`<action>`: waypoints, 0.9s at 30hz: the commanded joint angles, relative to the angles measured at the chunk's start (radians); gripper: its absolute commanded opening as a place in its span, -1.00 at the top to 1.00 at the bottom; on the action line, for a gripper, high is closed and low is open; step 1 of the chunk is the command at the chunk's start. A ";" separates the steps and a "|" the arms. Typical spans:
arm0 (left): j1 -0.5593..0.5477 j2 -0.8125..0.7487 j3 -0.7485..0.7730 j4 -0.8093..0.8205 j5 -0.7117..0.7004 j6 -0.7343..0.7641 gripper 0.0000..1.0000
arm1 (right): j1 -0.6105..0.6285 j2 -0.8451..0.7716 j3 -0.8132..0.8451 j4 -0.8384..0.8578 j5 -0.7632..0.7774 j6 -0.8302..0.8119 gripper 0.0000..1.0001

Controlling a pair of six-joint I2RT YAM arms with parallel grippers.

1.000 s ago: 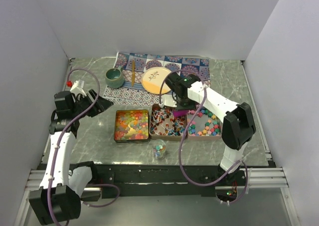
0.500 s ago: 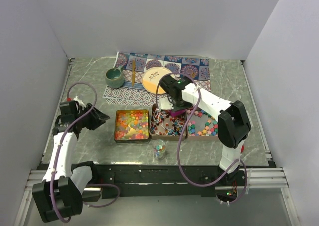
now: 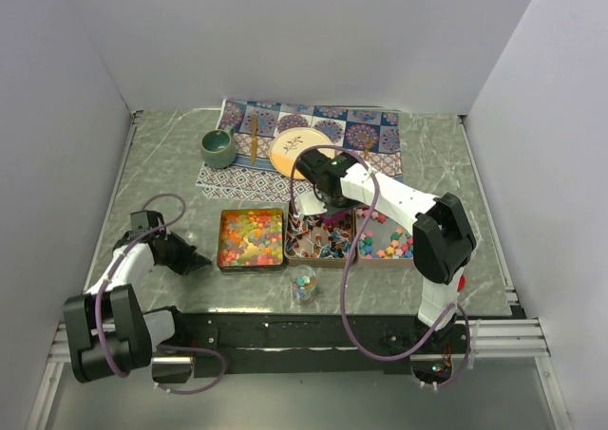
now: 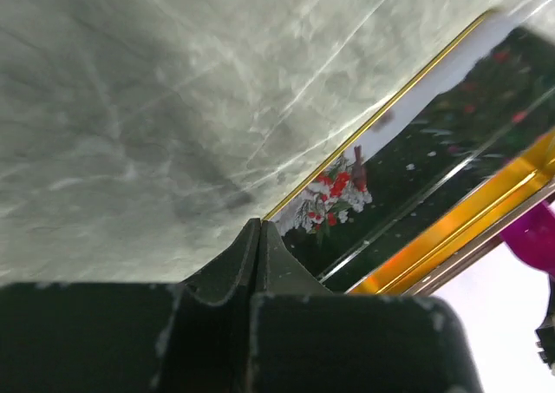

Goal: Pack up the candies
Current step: Scoop the fake candies from the storage box.

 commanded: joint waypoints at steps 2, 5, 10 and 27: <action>-0.074 0.006 -0.020 0.092 0.062 -0.053 0.98 | 0.019 0.021 0.047 -0.025 -0.089 -0.075 1.00; -0.108 -0.002 -0.036 0.114 0.078 -0.060 0.98 | 0.022 0.013 0.055 -0.034 -0.114 -0.072 1.00; -0.126 -0.002 -0.043 0.141 0.101 -0.060 0.98 | 0.036 0.010 0.068 -0.054 -0.147 -0.052 1.00; -0.128 -0.016 -0.046 0.164 0.105 -0.053 0.98 | 0.047 -0.002 0.050 -0.085 -0.190 -0.064 1.00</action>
